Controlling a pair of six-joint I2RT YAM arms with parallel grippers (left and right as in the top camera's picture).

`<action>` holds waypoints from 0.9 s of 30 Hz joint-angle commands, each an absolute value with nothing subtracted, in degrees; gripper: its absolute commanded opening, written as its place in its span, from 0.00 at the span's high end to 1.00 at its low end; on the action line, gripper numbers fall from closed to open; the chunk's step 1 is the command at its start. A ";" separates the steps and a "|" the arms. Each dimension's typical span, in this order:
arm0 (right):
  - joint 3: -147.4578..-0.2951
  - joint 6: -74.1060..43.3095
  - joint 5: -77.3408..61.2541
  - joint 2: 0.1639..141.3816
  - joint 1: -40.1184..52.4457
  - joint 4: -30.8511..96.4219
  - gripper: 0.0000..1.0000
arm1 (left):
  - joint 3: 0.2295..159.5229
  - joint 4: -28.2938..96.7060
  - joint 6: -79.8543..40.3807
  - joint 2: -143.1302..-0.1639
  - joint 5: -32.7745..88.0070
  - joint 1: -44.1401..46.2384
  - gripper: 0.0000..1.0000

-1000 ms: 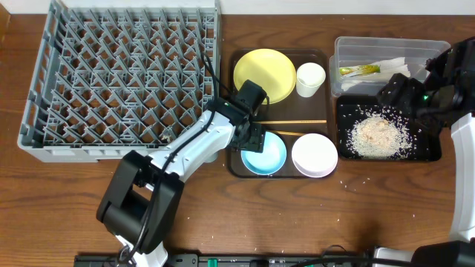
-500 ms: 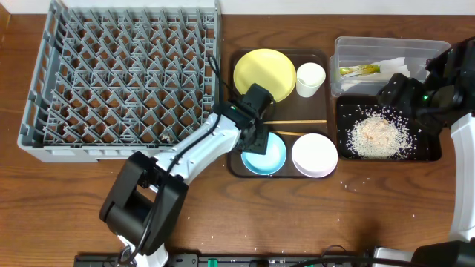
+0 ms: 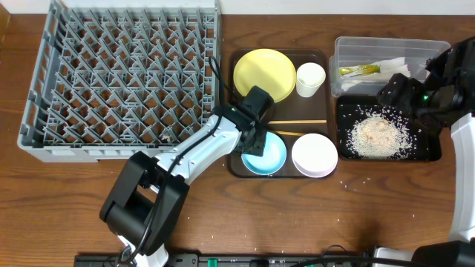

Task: Sort waste into correct bins and load items into the dishwasher
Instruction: 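Grasp the rim of the light-blue bowl with the left gripper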

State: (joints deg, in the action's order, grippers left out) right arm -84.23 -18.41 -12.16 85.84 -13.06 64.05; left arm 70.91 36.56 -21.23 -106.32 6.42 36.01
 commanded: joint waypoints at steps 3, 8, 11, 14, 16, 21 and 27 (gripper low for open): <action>-84.97 -18.39 -12.45 85.45 -13.02 64.10 0.01 | 69.91 36.67 -21.78 -107.18 6.94 35.92 0.50; -84.97 -18.39 -12.45 85.45 -13.02 64.10 0.01 | 69.84 36.73 -21.78 -107.18 7.01 35.92 0.50; -84.97 -18.39 -12.45 85.45 -12.99 64.10 0.01 | 69.84 36.73 -21.76 -107.18 7.01 35.92 0.50; -84.97 -18.39 -12.45 85.45 -12.99 64.10 0.01 | 69.69 36.73 -21.78 -107.18 7.01 35.92 0.49; -84.97 -18.39 -12.45 85.45 -12.99 64.10 0.01 | 69.58 36.73 -21.78 -107.18 7.01 35.92 0.50; -84.97 -18.39 -12.45 85.45 -13.02 64.10 0.01 | 69.58 36.73 -21.76 -107.18 7.01 35.92 0.50; -84.97 -18.39 -12.45 85.45 -13.02 64.10 0.01 | 69.58 36.69 -21.76 -107.18 7.01 35.94 0.50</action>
State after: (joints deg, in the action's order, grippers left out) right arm -84.23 -18.44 -12.16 85.84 -13.06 64.07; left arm 70.00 36.60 -21.23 -106.41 7.14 36.01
